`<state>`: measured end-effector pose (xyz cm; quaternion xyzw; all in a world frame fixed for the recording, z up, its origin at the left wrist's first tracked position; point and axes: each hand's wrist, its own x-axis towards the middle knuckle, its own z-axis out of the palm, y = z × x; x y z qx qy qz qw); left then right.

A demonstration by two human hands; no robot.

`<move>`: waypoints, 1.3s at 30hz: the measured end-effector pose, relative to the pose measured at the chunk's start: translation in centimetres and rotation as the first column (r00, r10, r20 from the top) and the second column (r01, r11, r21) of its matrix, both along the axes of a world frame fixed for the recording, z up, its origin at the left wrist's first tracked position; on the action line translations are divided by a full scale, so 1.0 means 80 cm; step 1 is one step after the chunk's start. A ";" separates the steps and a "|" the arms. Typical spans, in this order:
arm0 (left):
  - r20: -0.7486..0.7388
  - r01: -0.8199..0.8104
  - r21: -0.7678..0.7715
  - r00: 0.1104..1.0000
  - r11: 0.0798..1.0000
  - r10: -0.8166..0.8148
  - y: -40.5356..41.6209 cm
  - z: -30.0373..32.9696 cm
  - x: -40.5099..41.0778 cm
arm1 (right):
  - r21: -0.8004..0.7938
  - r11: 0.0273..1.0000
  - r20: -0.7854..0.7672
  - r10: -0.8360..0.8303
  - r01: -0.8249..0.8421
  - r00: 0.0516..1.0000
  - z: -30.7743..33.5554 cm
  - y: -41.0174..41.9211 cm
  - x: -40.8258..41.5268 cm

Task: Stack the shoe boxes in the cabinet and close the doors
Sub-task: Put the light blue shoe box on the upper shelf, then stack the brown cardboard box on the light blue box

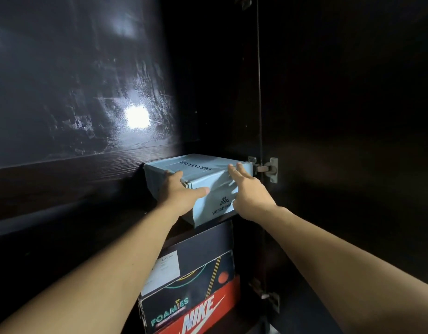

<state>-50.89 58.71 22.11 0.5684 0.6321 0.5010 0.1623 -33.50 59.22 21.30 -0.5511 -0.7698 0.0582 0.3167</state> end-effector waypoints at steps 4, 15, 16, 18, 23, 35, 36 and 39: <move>-0.085 -0.062 0.030 0.994 0.998 0.064 0.007 0.002 -0.003 | -0.062 0.998 0.068 0.023 -0.019 0.997 0.011 0.004 -0.003; -0.624 -0.043 0.252 0.756 0.967 0.196 -0.079 0.000 0.060 | -0.149 0.987 0.099 -0.048 0.063 0.994 0.029 -0.083 0.087; -0.635 0.029 0.206 0.765 0.978 0.111 -0.091 0.002 0.074 | -0.162 0.983 0.132 -0.064 0.085 0.989 0.031 -0.098 0.102; -0.593 0.183 -0.027 0.789 0.983 -0.163 -0.114 0.008 0.103 | -0.192 0.974 0.175 -0.088 0.122 0.981 0.035 -0.131 0.134; -0.559 0.303 -0.590 0.517 0.749 -0.649 -0.167 0.020 0.201 | -0.262 0.931 0.212 -0.201 0.254 0.956 0.031 -0.215 0.225; -0.451 0.544 -0.749 -0.002 0.377 -0.892 -0.320 -0.071 0.502 | -0.443 0.658 0.238 -0.568 0.609 0.788 -0.061 -0.479 0.475; -0.430 0.552 -0.763 -0.046 0.336 -0.902 -0.335 -0.083 0.524 | -0.457 0.631 0.241 -0.591 0.627 0.770 -0.073 -0.503 0.491; -0.366 0.576 -0.787 -0.148 0.221 -0.919 -0.382 -0.119 0.585 | -0.503 0.536 0.244 -0.664 0.678 0.706 -0.114 -0.573 0.534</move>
